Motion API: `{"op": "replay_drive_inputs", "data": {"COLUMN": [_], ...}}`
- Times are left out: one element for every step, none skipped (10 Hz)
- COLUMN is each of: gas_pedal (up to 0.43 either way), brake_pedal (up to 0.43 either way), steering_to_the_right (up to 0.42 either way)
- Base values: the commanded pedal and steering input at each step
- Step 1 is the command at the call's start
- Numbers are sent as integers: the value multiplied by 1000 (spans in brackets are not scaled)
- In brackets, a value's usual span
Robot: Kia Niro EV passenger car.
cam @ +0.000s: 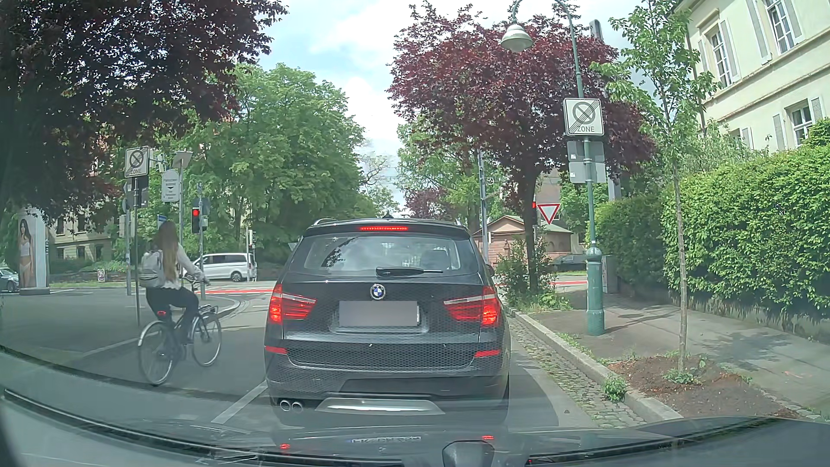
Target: Follow the waypoints while adhering to traffic rules and regulations
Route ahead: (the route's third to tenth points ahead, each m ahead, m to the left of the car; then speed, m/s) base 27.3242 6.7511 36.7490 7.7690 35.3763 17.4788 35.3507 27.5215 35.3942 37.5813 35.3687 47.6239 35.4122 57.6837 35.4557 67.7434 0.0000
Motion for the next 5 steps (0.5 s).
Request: {"op": "replay_drive_inputs", "data": {"gas_pedal": [0, 0, 0, 0, 0], "brake_pedal": [274, 274, 274, 274, 268], "steering_to_the_right": [2, 2, 2, 2, 3]}}
